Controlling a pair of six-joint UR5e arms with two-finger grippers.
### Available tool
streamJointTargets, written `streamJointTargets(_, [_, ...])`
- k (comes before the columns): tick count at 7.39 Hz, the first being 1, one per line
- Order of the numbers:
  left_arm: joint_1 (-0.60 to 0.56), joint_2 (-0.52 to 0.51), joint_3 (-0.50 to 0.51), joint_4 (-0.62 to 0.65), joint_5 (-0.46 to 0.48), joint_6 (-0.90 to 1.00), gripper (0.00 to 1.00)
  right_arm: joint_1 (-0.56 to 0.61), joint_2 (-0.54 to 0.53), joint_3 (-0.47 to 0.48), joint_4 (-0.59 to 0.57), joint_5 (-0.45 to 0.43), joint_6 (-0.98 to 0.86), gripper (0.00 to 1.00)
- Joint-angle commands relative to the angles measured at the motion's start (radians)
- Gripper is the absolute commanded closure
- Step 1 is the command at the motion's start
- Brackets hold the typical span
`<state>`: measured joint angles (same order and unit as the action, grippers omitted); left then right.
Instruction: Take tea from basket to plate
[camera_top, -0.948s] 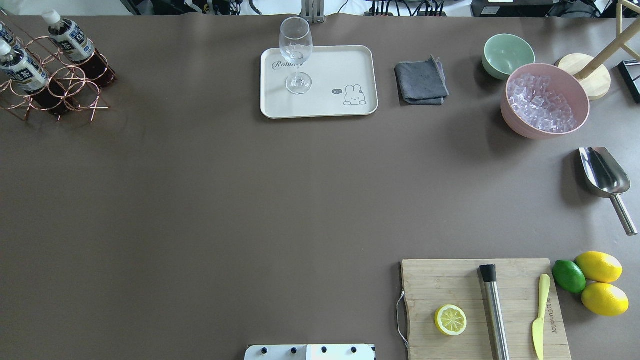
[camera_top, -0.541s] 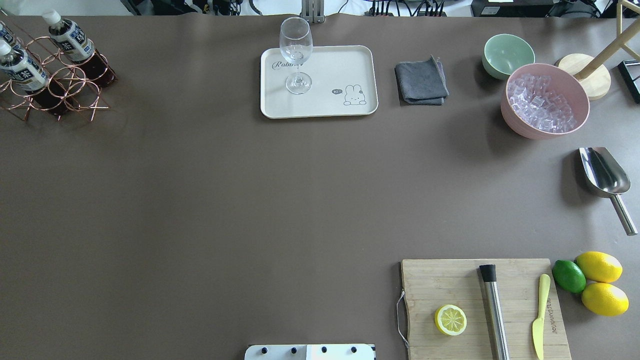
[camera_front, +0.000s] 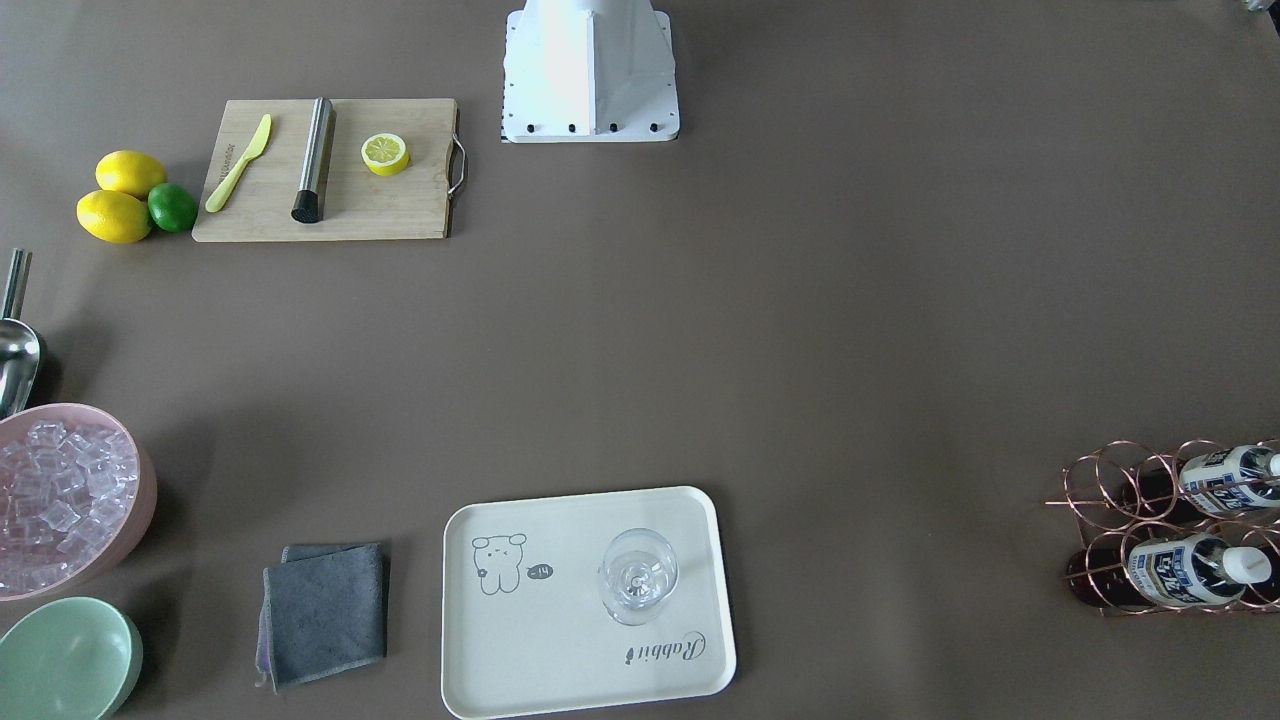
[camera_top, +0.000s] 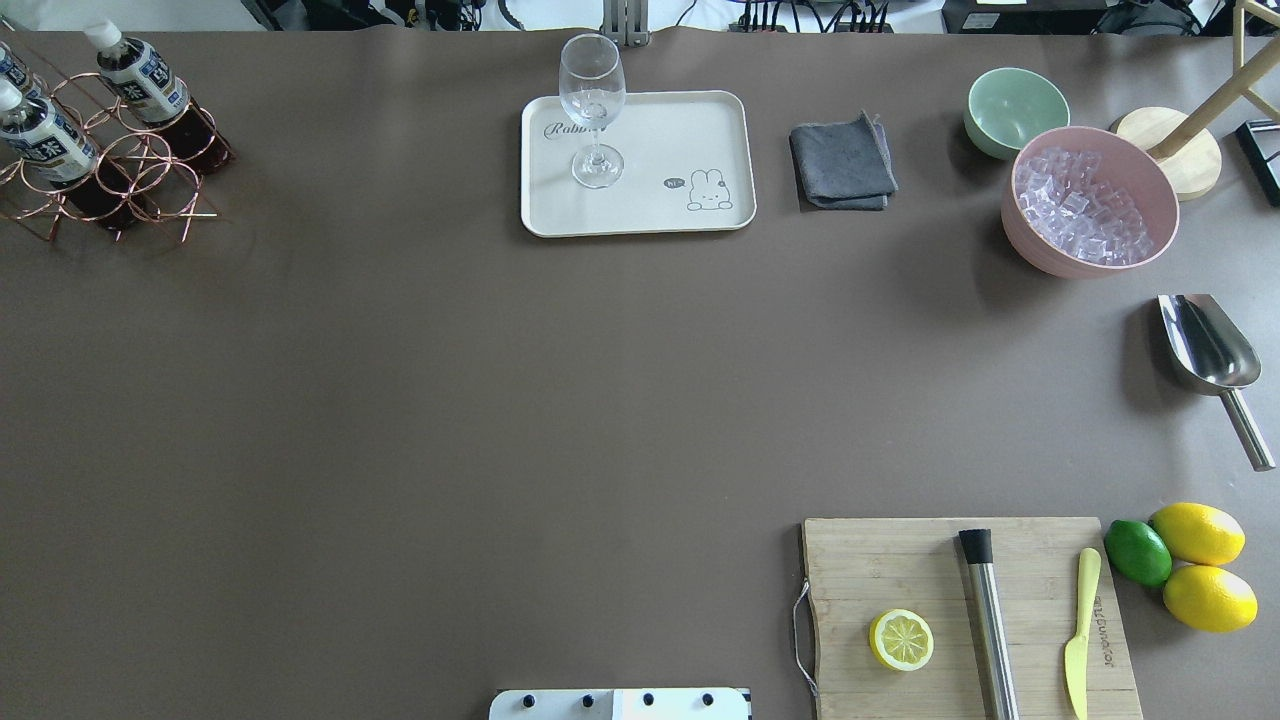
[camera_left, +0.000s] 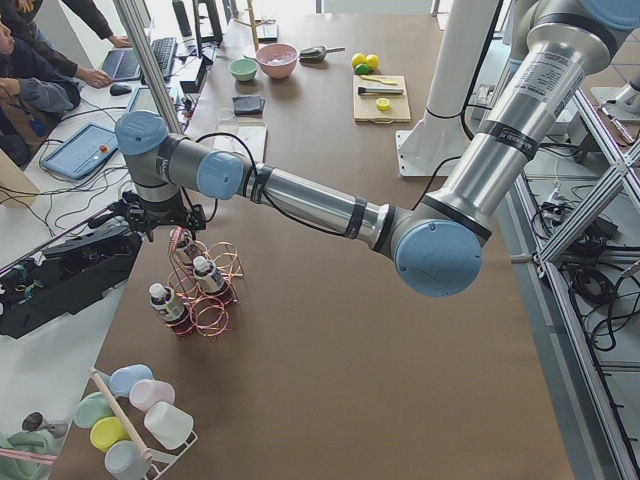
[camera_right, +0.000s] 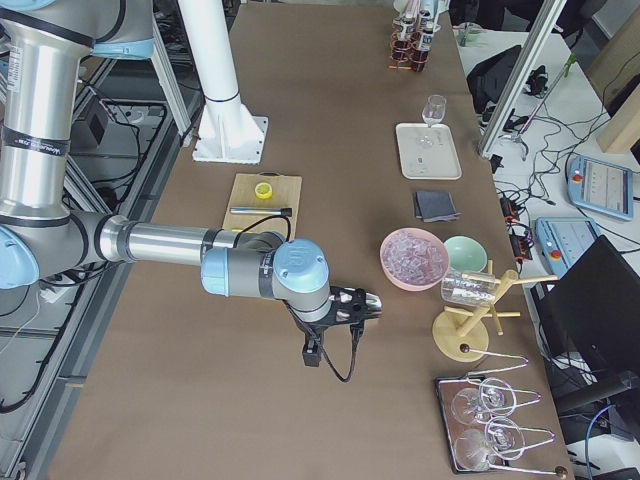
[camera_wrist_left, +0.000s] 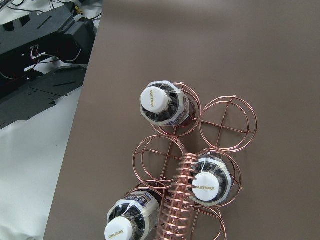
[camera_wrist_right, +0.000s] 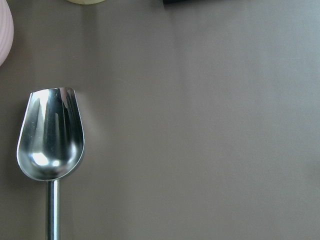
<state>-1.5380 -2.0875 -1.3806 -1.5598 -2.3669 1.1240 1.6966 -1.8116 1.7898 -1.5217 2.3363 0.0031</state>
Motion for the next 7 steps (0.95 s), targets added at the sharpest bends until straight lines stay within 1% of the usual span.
streamJointTargets(1, [0.004,-0.009,0.027,-0.026,-0.002,0.008,0.04,0.000,0.000,0.000,0.000,0.000,0.000,0.00])
streamJointTargets(7, [0.006,-0.008,0.025,-0.028,-0.002,0.006,0.03,0.000,0.000,0.003,0.000,0.006,0.000,0.00])
